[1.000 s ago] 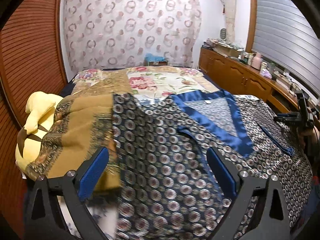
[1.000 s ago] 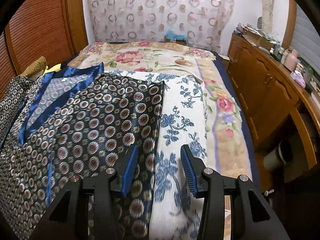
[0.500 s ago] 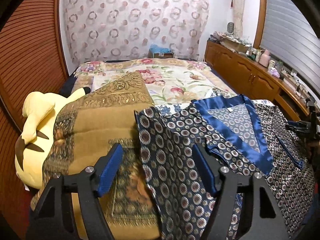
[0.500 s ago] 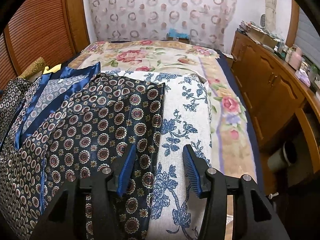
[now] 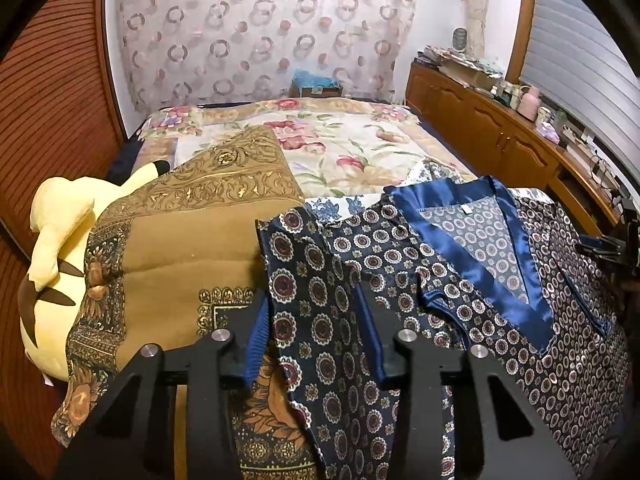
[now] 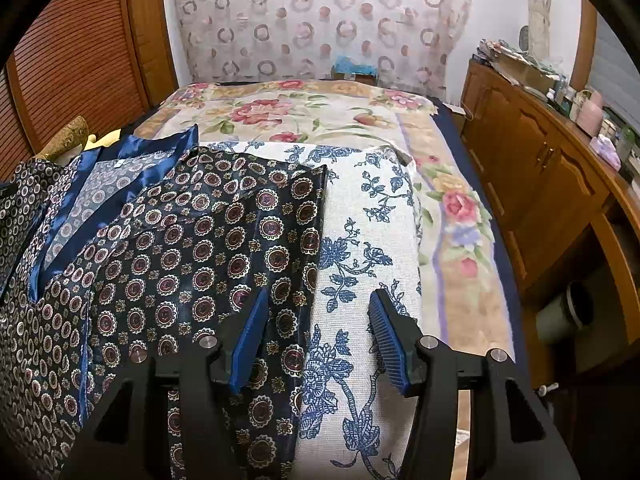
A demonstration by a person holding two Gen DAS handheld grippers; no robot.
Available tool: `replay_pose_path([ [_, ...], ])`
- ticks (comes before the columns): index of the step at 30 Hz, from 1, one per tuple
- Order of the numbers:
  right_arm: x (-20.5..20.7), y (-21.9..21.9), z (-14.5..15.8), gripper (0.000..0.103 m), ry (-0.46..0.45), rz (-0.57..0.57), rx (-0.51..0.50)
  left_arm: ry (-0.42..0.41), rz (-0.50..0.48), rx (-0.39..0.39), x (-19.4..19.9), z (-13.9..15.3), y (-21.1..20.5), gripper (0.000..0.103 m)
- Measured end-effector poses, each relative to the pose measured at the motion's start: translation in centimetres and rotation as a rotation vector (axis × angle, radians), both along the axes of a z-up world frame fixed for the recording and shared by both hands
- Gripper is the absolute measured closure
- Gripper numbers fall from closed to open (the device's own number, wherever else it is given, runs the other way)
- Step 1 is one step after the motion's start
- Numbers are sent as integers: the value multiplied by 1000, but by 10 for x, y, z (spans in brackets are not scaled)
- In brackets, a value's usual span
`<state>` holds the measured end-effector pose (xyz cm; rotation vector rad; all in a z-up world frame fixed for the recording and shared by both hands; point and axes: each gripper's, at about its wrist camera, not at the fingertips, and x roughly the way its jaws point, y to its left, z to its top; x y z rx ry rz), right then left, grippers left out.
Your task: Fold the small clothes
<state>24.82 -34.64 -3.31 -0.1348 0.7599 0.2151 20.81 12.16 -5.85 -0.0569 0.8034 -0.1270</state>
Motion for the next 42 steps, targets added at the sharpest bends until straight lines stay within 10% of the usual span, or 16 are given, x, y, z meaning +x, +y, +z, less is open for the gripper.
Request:
replay_pose_path([
  [5, 0, 0, 0, 48, -1, -1, -1, -18, -50, -43, -4, 5, -7, 94],
  [15, 16, 7, 6, 59, 40, 61, -45, -39, -141, -76, -31, 11, -30, 101],
  [23, 26, 25, 10, 101, 44, 87, -92, -84, -167, -77, -68, 17, -45, 101],
  [42, -182, 28, 48, 102, -253, 35, 2, -214, -119, -147, -204, 34, -23, 101],
])
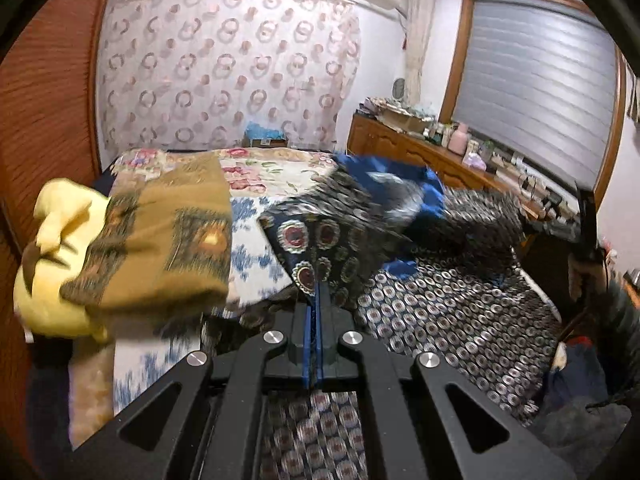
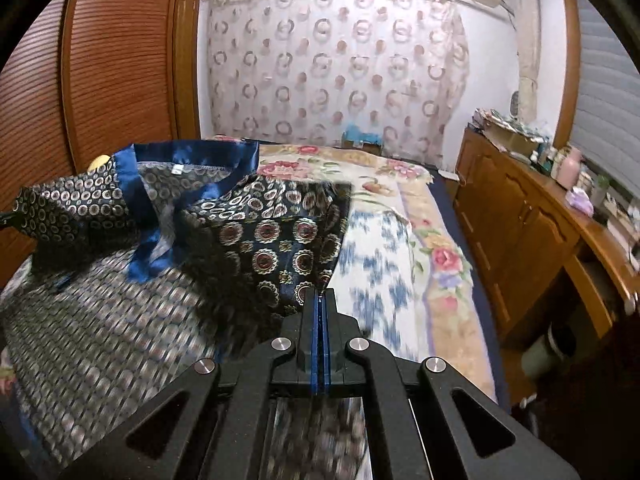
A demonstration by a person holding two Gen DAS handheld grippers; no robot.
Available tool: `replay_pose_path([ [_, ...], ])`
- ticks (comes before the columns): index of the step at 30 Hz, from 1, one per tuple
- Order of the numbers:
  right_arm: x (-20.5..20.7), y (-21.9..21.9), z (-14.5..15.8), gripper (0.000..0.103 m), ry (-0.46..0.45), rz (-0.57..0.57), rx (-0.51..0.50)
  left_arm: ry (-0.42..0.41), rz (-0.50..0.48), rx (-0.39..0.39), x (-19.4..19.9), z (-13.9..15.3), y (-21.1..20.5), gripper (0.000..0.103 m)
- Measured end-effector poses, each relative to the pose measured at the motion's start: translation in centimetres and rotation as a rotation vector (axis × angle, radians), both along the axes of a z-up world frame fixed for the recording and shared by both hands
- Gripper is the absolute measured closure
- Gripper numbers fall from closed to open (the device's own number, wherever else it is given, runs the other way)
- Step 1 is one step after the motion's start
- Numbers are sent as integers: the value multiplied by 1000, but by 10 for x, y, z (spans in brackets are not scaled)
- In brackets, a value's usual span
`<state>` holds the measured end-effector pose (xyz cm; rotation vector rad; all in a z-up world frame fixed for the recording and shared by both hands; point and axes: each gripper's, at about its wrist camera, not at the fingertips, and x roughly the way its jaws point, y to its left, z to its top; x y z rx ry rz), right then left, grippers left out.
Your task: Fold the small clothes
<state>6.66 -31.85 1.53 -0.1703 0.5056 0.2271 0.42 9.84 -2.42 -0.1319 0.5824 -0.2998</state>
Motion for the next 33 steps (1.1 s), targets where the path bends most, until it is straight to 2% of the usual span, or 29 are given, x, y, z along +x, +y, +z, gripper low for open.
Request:
replay_pose_path([
  [6, -42, -16, -22, 102, 47, -17, -22, 16, 24, 6, -24, -10, 8, 101],
  [14, -79, -26, -2, 102, 70, -27, -32, 10, 102, 6, -55, -5, 32, 101],
  [17, -91, -29, 0, 102, 98, -15, -28, 36, 127, 30, -56, -10, 39, 101],
  [19, -94, -30, -4, 102, 125, -6, -19, 73, 132, 56, -51, -17, 42, 87],
  [23, -92, -35, 0, 102, 117, -53, -52, 68, 185, 96, -42, -15, 54, 64],
  [24, -89, -35, 8, 100, 101, -54, -55, 64, 189, 100, -42, -14, 56, 62],
  [26, -90, -36, 24, 90, 52, -67, -63, 48, 193, 106, -36, -9, 60, 61],
  [27, -92, -36, 32, 87, 32, -59, -56, 46, 192, 106, -34, -7, 61, 54],
  [28, -91, -37, 37, 77, 17, -52, -50, 42, 193, 108, -30, -6, 61, 42],
  [29, -89, -36, 41, 69, 6, -49, -52, 42, 191, 108, -24, -5, 61, 38],
  [30, -87, -35, 42, 57, -1, -50, -57, 44, 184, 109, -19, -5, 61, 34],
  [31, -82, -34, 43, 52, -5, -50, -60, 50, 180, 111, -11, -6, 61, 33],
  [33, -73, -34, 40, 51, 1, -54, -51, 62, 186, 119, -2, -8, 59, 32],
])
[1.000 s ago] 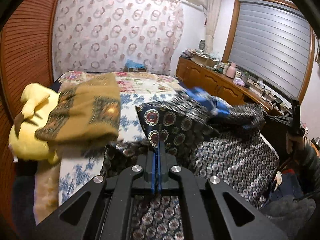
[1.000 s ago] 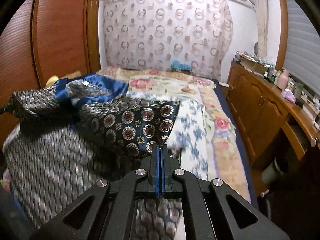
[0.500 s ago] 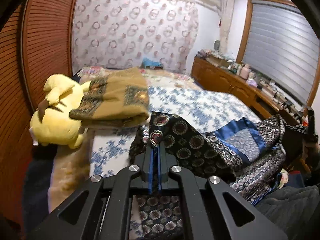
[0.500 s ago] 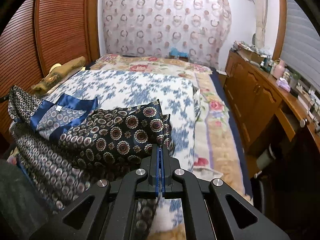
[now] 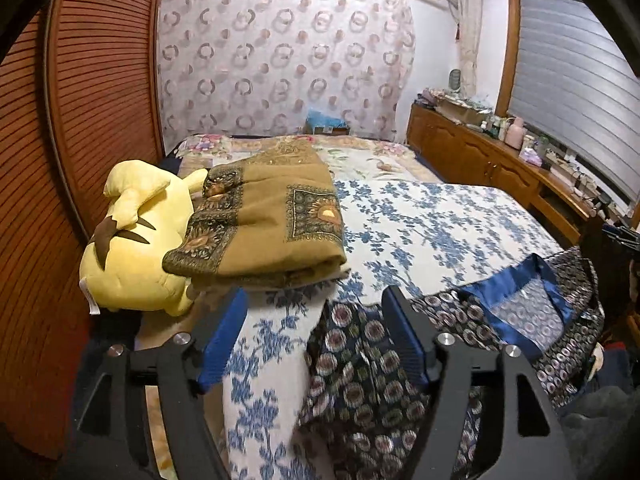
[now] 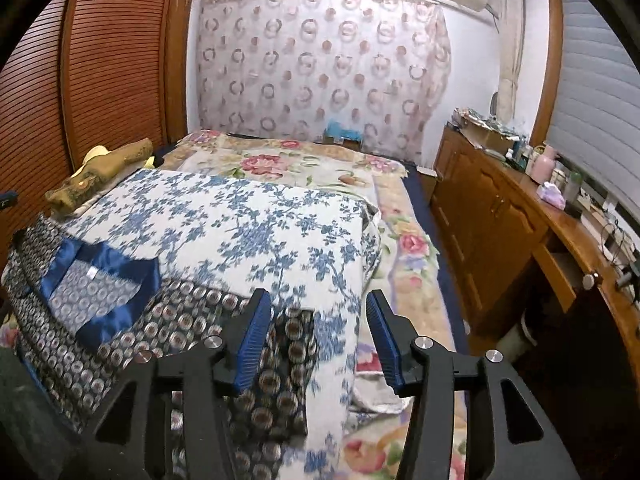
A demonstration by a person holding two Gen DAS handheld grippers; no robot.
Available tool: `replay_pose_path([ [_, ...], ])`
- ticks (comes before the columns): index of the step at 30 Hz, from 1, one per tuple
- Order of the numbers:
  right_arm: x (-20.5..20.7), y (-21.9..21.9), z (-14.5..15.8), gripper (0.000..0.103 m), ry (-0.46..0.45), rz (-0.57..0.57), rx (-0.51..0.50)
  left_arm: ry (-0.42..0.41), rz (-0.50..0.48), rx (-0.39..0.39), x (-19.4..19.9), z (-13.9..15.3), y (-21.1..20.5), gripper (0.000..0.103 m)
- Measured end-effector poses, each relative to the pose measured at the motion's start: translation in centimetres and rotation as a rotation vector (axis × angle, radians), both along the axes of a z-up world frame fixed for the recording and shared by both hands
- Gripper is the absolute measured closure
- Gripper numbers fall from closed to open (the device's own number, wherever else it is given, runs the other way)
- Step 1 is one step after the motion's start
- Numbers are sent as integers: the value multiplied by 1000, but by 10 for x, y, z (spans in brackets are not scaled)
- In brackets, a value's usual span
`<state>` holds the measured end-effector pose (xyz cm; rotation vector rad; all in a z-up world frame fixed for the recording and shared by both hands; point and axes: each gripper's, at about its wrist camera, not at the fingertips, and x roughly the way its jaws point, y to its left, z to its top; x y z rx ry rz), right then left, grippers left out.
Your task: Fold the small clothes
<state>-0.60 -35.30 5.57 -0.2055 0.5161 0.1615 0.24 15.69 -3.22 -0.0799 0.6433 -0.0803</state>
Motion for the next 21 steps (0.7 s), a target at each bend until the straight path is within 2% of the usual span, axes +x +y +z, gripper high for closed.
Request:
replay_pose_path([
  [8, 52, 6, -25, 51, 74, 2, 22, 111, 6, 33, 50, -29, -9, 32],
  [16, 69, 10, -37, 51, 150, 12, 28, 191, -39, 15, 57, -54, -18, 32],
  [21, 83, 10, -52, 51, 203, 11, 23, 252, -20, 18, 62, -72, -17, 32],
])
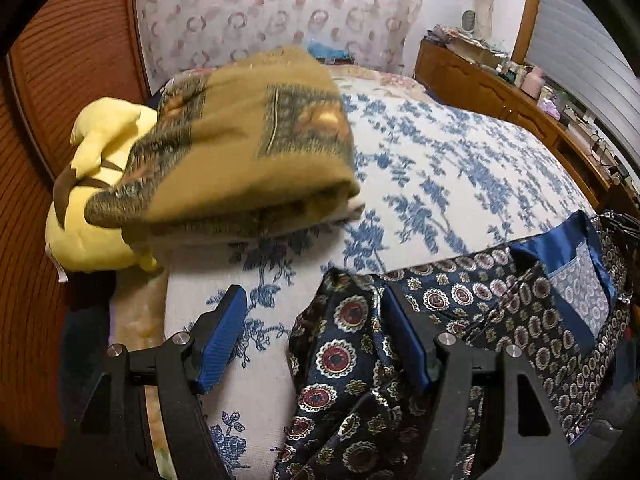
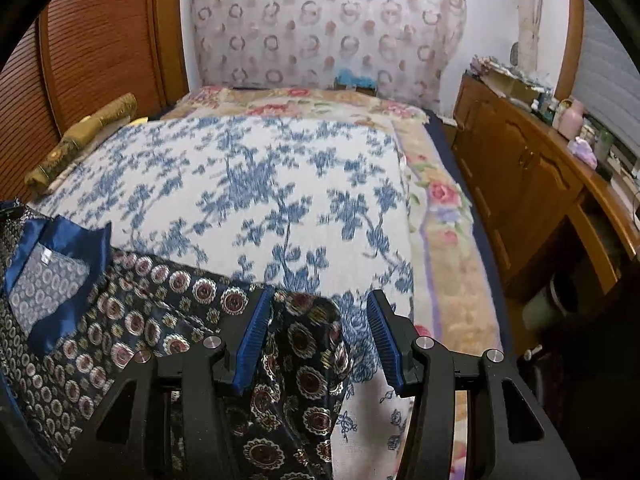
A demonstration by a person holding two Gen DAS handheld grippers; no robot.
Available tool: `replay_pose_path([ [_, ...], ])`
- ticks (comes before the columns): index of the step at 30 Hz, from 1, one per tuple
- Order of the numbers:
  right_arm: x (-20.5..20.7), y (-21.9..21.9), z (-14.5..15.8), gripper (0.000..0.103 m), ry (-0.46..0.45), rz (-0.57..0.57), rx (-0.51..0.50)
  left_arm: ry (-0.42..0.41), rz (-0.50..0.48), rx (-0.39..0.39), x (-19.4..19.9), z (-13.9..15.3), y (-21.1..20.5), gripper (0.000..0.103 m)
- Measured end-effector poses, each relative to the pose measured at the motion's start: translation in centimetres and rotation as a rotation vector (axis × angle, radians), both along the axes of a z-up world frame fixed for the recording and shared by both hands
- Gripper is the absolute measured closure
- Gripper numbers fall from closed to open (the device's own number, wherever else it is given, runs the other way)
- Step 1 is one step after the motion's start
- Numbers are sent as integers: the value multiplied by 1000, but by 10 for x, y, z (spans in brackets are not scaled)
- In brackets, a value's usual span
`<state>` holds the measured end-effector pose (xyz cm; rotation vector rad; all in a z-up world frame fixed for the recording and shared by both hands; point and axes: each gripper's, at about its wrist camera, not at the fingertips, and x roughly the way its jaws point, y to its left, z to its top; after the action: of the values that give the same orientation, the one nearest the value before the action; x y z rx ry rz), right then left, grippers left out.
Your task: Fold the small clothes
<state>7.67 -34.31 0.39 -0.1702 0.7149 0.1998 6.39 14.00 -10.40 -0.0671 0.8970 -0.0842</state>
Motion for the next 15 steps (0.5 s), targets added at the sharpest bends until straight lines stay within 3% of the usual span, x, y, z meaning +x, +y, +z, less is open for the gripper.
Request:
replay_pose_path([
  [8, 14, 2, -13, 51, 75, 14, 16, 12, -10, 6, 0, -6, -4, 36],
  [12, 19, 3, -14, 51, 87, 19, 19, 19, -46, -8, 0, -6, -11, 61],
  [13, 20, 4, -14, 54, 91, 25, 21, 18, -62, -15, -1, -5, -14, 71],
  [15, 19, 7, -14, 71, 95, 54, 23, 13, -80, -23, -2, -3, -16, 81],
])
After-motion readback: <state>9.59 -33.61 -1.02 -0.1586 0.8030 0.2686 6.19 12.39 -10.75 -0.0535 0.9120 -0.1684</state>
